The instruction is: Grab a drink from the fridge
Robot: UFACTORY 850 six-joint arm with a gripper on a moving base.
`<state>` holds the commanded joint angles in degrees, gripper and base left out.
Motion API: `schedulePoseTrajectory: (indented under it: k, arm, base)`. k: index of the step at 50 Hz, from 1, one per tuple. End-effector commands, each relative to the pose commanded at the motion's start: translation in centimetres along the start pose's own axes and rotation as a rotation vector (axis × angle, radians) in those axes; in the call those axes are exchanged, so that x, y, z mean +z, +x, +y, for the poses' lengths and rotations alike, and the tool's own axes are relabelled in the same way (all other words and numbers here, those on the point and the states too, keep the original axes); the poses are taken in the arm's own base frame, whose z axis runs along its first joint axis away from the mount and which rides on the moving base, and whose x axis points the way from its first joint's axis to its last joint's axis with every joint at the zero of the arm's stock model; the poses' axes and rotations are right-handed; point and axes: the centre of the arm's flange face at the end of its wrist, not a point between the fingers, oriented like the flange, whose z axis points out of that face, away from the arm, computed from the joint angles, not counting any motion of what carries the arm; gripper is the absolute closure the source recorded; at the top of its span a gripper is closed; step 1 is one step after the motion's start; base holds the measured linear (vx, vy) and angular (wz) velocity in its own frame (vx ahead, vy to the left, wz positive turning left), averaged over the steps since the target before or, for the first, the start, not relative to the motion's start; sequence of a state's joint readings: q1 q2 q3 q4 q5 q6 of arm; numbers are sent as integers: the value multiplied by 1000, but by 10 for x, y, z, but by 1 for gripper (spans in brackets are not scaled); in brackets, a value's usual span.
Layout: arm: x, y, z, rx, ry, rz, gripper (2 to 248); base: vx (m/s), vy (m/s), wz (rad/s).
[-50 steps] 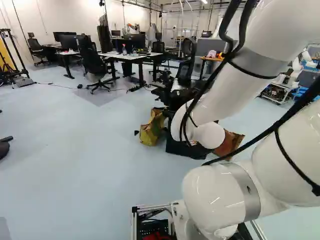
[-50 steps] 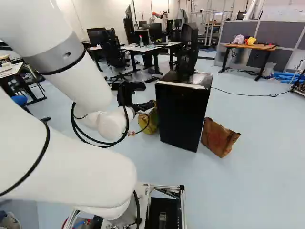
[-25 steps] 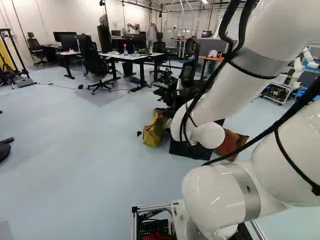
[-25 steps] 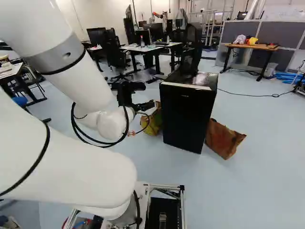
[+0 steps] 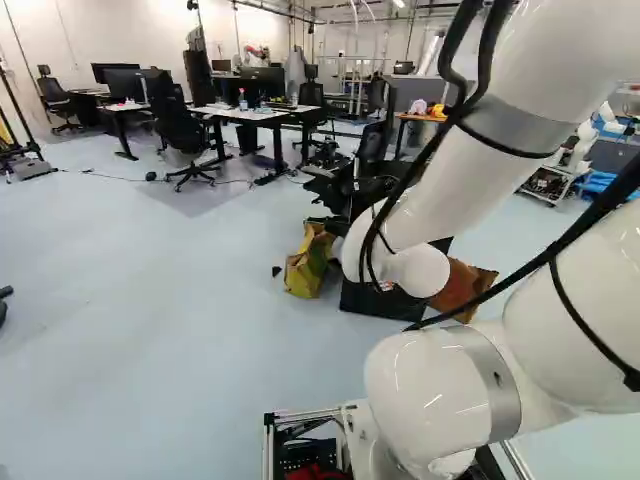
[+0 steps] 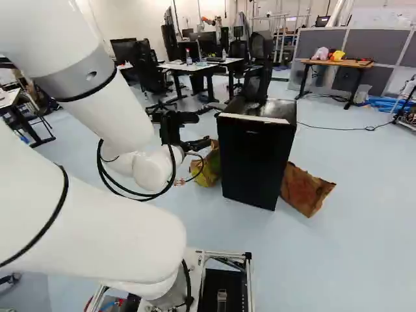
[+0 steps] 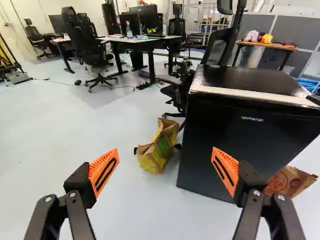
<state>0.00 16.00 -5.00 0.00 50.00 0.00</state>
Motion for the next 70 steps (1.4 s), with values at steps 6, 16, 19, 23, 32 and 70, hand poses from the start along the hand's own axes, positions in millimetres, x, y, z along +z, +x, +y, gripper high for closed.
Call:
schedulePoseTrajectory:
  k: [6,16,19,23,32,70]
  arm:
    - [0,0,0,0,0,0,3]
    - [0,0,0,0,0,0,3]
    - [0,0,0,0,0,0,3]
    - [0,0,0,0,0,0,3]
    - [0,0,0,0,0,0,3]
    - [0,0,0,0,0,0,3]
  base:
    - [63,23,-210]
    - [64,24,-216]
    - [67,27,-228]
    - [62,22,-215]
    - [65,24,-225]
    - [63,22,-219]
